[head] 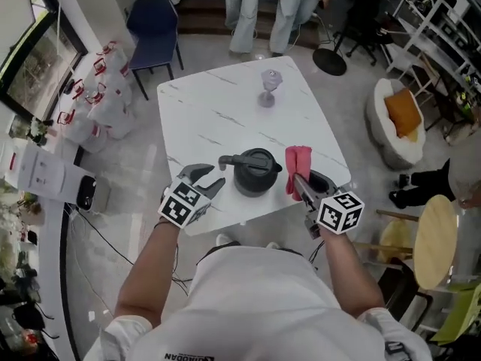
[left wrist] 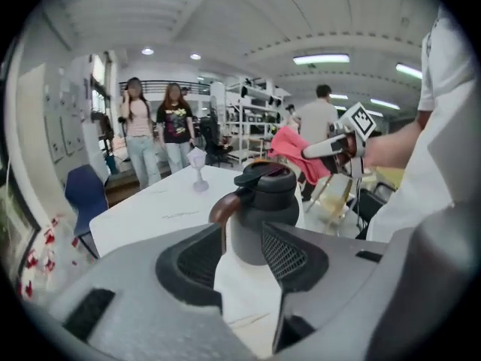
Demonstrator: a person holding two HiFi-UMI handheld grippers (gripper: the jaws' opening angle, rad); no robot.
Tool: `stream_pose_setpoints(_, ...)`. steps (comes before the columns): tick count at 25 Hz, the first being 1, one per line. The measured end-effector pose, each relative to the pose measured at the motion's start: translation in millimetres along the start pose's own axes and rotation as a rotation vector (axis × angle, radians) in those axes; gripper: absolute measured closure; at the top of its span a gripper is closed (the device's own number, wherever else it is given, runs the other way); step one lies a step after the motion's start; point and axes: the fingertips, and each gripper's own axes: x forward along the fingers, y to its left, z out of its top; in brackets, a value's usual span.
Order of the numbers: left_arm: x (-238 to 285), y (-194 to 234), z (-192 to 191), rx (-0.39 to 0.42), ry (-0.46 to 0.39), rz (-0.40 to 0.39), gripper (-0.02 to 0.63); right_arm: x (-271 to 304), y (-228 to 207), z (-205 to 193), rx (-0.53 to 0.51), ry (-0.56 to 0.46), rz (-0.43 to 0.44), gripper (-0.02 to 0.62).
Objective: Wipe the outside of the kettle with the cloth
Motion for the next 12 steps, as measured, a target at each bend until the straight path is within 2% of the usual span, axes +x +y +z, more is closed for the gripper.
stream_pose_setpoints(4, -13, -28, 5, -0.199, -0.146, 0.063, 0.539, -10, 7, 3, -0.057, 0.016, 0.054, 0.477)
stream_pose_setpoints(7, -23, -40, 11, -0.289, -0.226, 0.163, 0.595, -21, 12, 6, -0.108, 0.016, 0.091, 0.477)
stream_pose_setpoints(9, -29, -47, 14, -0.345, -0.270, 0.216, 0.604, -28, 14, 8, -0.126, 0.007, 0.107, 0.477)
stream_pose_setpoints(12, -33, -63, 14, -0.415, -0.307, 0.249, 0.604, -40, 13, 7, -0.127, -0.010, 0.113, 0.476)
